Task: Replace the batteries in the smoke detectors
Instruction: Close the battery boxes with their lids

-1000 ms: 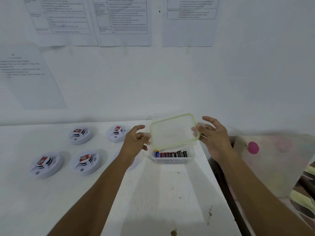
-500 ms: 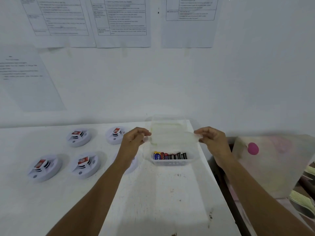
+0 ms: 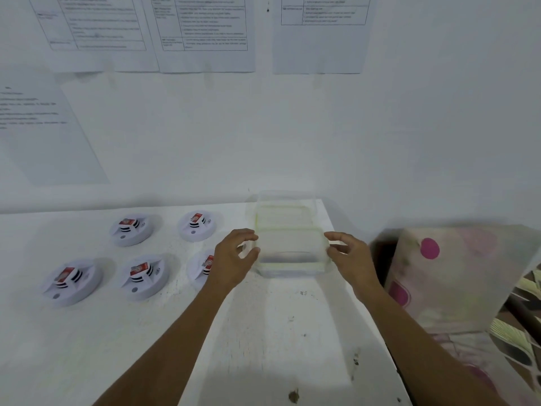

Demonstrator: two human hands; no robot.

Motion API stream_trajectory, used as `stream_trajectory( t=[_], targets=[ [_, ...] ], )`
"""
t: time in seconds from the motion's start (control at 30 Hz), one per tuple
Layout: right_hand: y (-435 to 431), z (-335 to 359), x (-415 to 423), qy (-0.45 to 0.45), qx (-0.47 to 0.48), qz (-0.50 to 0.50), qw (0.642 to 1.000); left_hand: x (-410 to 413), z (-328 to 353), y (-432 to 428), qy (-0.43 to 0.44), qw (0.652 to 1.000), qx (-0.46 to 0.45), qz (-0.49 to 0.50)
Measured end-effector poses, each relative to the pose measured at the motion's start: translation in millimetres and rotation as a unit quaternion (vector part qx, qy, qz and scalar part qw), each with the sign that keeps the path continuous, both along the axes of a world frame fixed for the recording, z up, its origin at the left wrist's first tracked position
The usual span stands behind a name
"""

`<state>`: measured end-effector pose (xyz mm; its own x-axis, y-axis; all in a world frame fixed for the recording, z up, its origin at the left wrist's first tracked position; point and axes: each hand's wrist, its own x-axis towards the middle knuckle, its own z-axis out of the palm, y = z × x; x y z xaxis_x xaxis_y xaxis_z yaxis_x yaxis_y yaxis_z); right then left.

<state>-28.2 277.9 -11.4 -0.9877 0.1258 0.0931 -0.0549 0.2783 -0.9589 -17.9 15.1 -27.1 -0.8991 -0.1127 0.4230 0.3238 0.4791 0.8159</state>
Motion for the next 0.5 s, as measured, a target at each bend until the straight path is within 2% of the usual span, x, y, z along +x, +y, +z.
stream_trajectory(
  t=[0.17,0.33,0.5],
  targets=[
    [3,-4,5,0.022,0.047,-0.010,0.999,4,-5,1,-0.015,1.000,-0.003,0.005],
    [3,-11,4,0.079,0.176,0.021,0.981,5,-8,3,0.019,0.994,-0.106,0.013],
    [9,-8,12,0.089,0.260,0.113,0.955,17,-15,3,-0.027,0.982,-0.183,-0.044]
  ],
)
